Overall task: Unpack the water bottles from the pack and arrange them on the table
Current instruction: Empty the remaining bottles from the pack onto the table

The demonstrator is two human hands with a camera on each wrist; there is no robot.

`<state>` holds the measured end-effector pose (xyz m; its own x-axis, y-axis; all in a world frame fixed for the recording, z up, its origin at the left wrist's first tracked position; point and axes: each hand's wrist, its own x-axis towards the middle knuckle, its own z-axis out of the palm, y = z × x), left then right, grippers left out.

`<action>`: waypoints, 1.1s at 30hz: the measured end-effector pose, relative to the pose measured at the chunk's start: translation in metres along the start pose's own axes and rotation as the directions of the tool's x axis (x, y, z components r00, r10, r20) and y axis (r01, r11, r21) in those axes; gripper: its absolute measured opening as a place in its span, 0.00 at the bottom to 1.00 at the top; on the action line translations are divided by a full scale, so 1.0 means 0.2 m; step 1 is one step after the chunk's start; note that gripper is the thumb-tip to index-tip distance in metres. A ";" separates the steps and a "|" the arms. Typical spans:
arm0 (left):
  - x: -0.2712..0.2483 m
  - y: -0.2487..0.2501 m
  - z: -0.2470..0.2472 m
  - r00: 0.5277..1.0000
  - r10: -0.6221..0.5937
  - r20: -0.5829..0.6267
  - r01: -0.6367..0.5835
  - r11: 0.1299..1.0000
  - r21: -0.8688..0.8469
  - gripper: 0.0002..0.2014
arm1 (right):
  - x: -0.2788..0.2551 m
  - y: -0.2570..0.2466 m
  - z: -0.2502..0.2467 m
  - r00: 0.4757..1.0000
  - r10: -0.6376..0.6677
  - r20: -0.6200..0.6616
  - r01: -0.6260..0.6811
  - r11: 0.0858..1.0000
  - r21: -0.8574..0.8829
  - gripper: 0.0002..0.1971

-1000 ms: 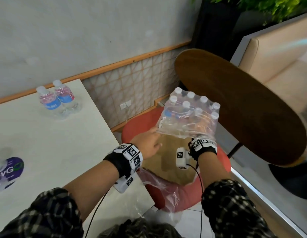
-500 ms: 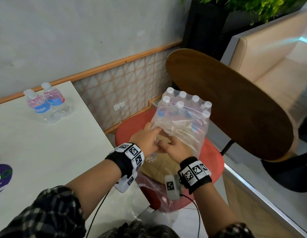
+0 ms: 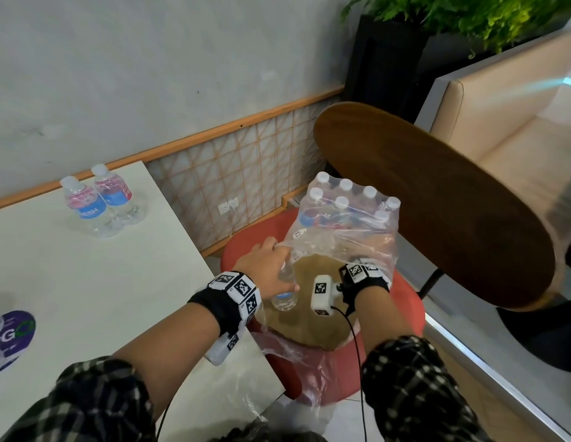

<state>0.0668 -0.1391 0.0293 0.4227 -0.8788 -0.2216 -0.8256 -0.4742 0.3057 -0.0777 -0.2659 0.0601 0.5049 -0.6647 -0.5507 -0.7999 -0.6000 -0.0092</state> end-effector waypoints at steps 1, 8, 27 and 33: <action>-0.01 -0.01 0.00 1.000 0.000 -0.022 0.000 1.000 0.018 0.29 | 0.02 0.01 0.00 1.000 0.002 -0.011 -0.002 1.000 -0.013 0.26; -0.08 0.00 0.01 1.000 -0.001 -0.018 0.002 1.000 0.030 0.30 | 0.07 0.04 0.02 0.998 0.034 0.047 -0.031 0.997 -0.078 0.25; -0.34 -0.33 -0.29 0.994 -0.104 -0.016 0.102 0.988 -0.113 0.26 | -0.12 -0.26 0.24 0.870 -0.350 -0.348 0.479 0.429 0.766 0.20; -0.51 -0.50 -0.43 0.970 -0.226 -0.087 0.220 0.973 -0.069 0.27 | -0.16 -0.40 0.19 0.776 -0.553 -0.303 0.534 0.322 0.781 0.21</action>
<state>0.1386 -0.0067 0.1005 0.6289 -0.7504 -0.2035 -0.6847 -0.6586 0.3123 -0.0423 -0.1796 0.0461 0.9324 -0.3193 -0.1695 -0.2413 -0.2006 -0.9495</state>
